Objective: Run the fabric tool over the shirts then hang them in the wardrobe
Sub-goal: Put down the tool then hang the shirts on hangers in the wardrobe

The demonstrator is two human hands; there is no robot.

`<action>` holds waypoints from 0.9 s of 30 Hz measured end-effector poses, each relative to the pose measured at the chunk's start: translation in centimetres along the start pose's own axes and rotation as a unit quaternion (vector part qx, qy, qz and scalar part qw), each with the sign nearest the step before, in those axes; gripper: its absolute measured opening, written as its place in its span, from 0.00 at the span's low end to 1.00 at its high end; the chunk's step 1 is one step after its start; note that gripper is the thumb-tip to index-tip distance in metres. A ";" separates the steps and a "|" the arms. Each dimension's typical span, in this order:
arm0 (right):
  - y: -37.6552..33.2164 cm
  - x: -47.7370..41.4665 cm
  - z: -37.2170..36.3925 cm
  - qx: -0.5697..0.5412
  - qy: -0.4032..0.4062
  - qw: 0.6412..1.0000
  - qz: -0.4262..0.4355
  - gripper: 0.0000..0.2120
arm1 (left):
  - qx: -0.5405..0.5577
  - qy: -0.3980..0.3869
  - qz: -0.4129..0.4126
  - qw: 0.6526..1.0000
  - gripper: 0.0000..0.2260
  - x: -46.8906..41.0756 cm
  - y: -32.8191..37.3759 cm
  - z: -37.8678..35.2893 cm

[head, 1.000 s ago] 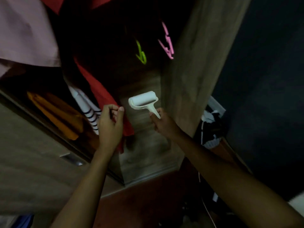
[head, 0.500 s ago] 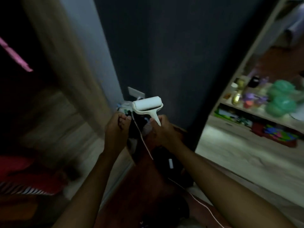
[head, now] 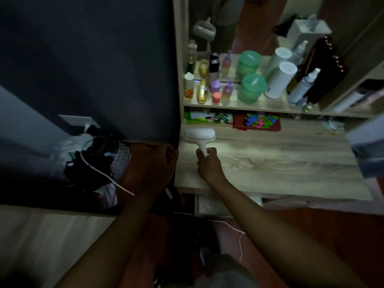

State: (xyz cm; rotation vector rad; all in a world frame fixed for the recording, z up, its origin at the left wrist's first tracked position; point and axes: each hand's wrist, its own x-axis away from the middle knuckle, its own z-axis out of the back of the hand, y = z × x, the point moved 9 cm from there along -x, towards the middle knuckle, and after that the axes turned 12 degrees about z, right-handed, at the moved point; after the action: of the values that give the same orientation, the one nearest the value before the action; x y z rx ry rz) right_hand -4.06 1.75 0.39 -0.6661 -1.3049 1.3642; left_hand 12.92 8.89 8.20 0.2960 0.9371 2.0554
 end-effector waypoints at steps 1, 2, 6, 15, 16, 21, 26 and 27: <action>0.5 -0.6 0.9 0.006 0.008 1.000 -0.008 0.13 | -0.022 -0.016 -0.016 1.000 0.06 -0.5 0.7 -1.6; 1.5 -1.6 2.3 0.012 0.023 0.999 -0.019 0.14 | -0.029 -0.052 -0.004 0.998 0.07 -1.0 0.7 -4.6; 3.3 -4.4 5.8 0.053 0.052 0.997 -0.030 0.16 | -0.035 -0.159 0.041 0.986 0.13 -1.8 -1.6 -12.7; 7.8 -8.7 9.0 0.081 0.074 0.993 -0.047 0.16 | -0.184 -0.196 -0.033 0.963 0.18 -2.1 -1.7 -22.5; 8.1 -8.8 9.1 0.084 0.076 0.993 -0.046 0.16 | -0.191 -0.191 -0.044 0.962 0.18 -2.0 -1.6 -23.0; 9.6 -9.2 8.9 0.097 0.080 0.991 -0.041 0.18 | -0.234 -0.185 -0.066 0.952 0.19 -2.0 -2.6 -24.8; 11.7 -9.1 8.9 0.093 0.099 0.989 -0.061 0.17 | -0.286 -0.188 -0.088 0.935 0.19 -1.5 -3.5 -26.0; 11.9 -9.2 8.8 0.096 0.100 0.988 -0.063 0.17 | -0.290 -0.187 -0.091 0.934 0.18 -1.4 -3.6 -26.1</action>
State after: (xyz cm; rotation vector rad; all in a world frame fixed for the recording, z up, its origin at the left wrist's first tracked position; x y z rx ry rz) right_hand -13.46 -7.42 -11.09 -0.5631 -1.0248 1.2660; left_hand 2.73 -4.30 -12.26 0.2545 0.1032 1.9100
